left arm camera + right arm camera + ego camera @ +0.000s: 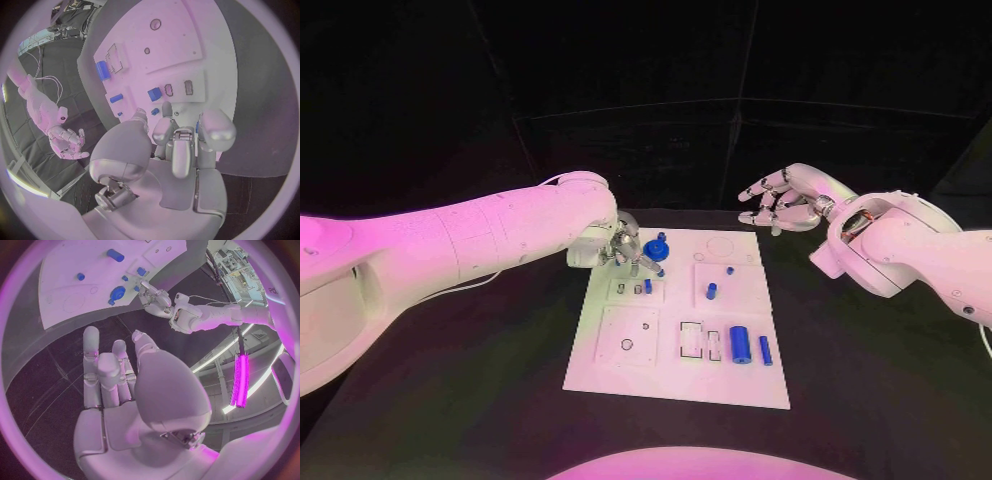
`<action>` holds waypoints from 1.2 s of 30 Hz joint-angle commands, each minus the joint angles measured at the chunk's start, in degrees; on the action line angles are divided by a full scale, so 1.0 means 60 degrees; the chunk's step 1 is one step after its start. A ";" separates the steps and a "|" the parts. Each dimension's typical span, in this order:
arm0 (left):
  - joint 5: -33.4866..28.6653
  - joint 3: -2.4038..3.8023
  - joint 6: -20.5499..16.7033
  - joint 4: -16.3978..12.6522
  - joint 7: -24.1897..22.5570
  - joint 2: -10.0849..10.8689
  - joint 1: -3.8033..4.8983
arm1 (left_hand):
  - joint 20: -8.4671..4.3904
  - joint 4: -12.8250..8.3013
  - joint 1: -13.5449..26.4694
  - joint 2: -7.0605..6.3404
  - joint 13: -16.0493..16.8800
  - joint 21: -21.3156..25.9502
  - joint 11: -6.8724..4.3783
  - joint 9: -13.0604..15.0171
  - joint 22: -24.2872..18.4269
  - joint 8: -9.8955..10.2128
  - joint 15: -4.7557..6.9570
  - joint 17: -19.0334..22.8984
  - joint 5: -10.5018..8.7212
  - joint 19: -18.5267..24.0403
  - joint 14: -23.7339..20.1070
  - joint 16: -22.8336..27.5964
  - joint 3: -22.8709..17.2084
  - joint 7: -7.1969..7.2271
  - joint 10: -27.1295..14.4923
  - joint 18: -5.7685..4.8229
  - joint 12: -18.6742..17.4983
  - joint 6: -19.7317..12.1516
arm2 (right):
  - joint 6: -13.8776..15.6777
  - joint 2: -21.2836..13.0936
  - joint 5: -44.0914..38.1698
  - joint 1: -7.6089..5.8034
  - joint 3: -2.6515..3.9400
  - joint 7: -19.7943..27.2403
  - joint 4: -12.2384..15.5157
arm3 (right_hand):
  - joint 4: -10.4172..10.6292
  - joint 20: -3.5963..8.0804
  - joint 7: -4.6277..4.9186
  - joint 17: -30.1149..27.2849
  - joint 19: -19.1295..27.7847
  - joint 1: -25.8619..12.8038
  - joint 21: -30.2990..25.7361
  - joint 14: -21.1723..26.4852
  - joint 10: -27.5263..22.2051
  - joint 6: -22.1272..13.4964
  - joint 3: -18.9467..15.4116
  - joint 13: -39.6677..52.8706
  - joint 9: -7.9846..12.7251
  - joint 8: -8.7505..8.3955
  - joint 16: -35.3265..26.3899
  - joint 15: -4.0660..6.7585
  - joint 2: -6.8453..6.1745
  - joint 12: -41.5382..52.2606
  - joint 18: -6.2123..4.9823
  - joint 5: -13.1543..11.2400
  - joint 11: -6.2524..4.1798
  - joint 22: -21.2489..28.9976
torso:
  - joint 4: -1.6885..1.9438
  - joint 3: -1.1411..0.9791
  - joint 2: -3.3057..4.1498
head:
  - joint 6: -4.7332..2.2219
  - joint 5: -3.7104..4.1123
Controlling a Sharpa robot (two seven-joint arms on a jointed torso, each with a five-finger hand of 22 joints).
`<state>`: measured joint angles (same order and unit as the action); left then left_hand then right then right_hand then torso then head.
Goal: Assemble the parts on the task board
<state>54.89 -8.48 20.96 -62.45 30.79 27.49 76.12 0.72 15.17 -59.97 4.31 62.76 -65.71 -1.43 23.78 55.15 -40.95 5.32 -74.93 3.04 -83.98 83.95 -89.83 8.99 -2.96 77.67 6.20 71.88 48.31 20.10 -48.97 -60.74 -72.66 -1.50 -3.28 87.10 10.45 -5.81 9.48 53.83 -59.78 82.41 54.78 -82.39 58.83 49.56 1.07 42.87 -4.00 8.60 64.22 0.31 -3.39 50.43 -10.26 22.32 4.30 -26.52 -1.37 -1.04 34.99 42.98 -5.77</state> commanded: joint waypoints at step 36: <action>0.0103 0.0005 0.0608 0.0510 0.0006 -0.0500 -0.0275 | 0.0001 -0.0083 -0.0419 0.0131 -0.0101 0.0067 0.0038 0.0108 -0.0037 -0.0103 -0.0045 -0.2512 -0.0055 0.0098 0.1008 -0.0029 0.0156 -0.0032 -0.0139 0.0038 -0.0105 -0.0220 | 0.0282 0.0239 -0.0041 -0.0022 0.0009 0.0099 -0.0143 | 0.0178 0.0001 0.0005 -0.0363 -0.0055 -0.0007 -0.0255 0.0054 -0.0010 -0.0190 -0.0006 -0.0311 0.0006 0.0103 -0.0474 0.0008 -0.0181 -0.0122 -0.0051 0.0314 -0.0006 0.0147 | 0.0009 -0.0003 0.0002 | 0.0115 0.0000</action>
<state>55.26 -8.47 23.75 -59.37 31.10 24.56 74.41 0.52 14.85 -61.89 5.29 62.21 -65.46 -1.23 24.38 54.92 -41.27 5.31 -74.92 3.05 -83.77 83.95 -89.82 9.62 -3.16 77.06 6.20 71.65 47.28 21.10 -47.60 -60.80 -72.66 -1.50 -3.07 86.24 11.13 -5.82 9.54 51.70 -59.79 82.40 53.63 -82.39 58.84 48.79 1.01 41.10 -4.01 8.93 61.72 0.32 -3.83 50.08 -10.25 24.00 4.30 -25.73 -1.29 -1.08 34.97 43.65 -5.75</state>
